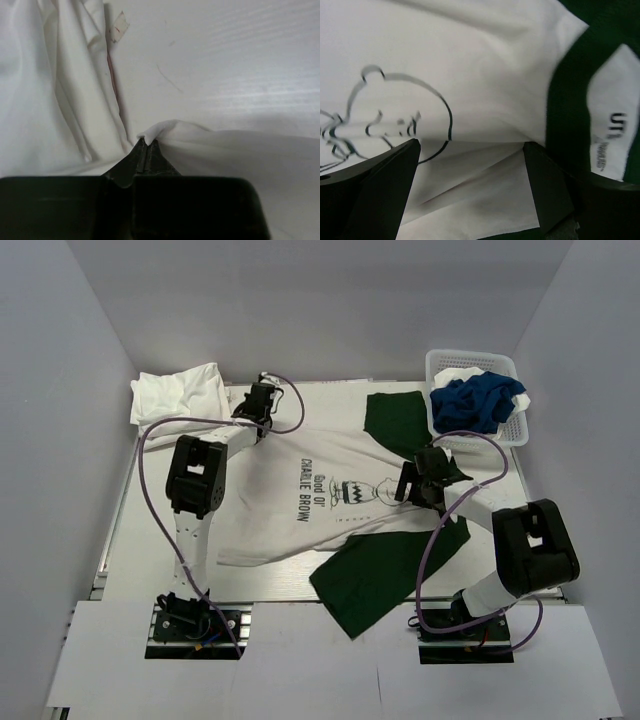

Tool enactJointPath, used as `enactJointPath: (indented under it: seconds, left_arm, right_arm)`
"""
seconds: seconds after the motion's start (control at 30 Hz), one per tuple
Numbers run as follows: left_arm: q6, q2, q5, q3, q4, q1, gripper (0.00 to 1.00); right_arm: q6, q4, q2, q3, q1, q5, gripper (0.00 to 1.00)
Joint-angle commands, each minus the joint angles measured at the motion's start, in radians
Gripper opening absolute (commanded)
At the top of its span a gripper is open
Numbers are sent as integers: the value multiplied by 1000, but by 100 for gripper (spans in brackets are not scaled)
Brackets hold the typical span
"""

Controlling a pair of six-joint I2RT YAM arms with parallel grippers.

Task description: Fold and stack the t-shirts

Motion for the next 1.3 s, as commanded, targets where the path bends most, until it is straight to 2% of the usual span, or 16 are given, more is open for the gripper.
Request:
enactJointPath:
  seconds: [0.0, 0.07, 0.1, 0.13, 0.17, 0.2, 0.3, 0.4, 0.5, 0.53, 0.6, 0.63, 0.73, 0.9, 1.17, 1.27]
  left_arm:
    - [55, 55, -5, 138, 78, 51, 0]
    - [55, 143, -20, 265, 36, 51, 3]
    - [55, 198, -20, 361, -40, 51, 15]
    - [45, 198, -32, 362, -41, 51, 33]
    - [34, 233, -33, 441, -118, 51, 91]
    - [1, 234, -33, 465, -148, 51, 100]
    - [-129, 168, -14, 450, -202, 51, 100]
    - [-290, 58, 55, 343, -217, 51, 100]
    - [-409, -105, 124, 217, -286, 51, 100]
    - [-508, -181, 144, 153, -313, 51, 100]
    - [-598, -251, 171, 77, -359, 51, 100]
    - [-631, -281, 252, -8, -360, 51, 100]
    - [-667, -366, 392, -163, -320, 31, 100]
    - [-721, -354, 581, -322, -280, 31, 100]
    - [-730, -314, 615, -440, -292, 31, 100]
    - [-747, -325, 578, -477, -342, 31, 100]
  right_arm:
    - [8, -116, 48, 6, -11, 62, 90]
    - [8, -132, 65, 18, -14, 66, 90]
    - [8, -134, 68, 24, -14, 67, 90]
    - [5, -134, 67, 24, -14, 67, 90]
    - [8, -131, 70, 24, -14, 67, 90]
    - [8, -126, 65, 24, -14, 67, 90]
    - [-1, -125, 52, 36, -13, 60, 90]
    - [-36, -111, 27, 50, -7, 12, 90]
    - [-53, -67, -2, 32, -5, -49, 90]
    - [-50, -59, -25, 26, -2, -78, 90]
    - [-59, -39, -39, 4, -1, -114, 90]
    - [-61, -22, -57, -7, 0, -141, 90]
    - [-52, -5, -86, -25, -5, -174, 90]
    - [-41, 35, -139, -59, -7, -230, 90]
    - [-10, 1, -180, -65, -10, -191, 90]
    - [19, -13, -177, -65, -10, -158, 90]
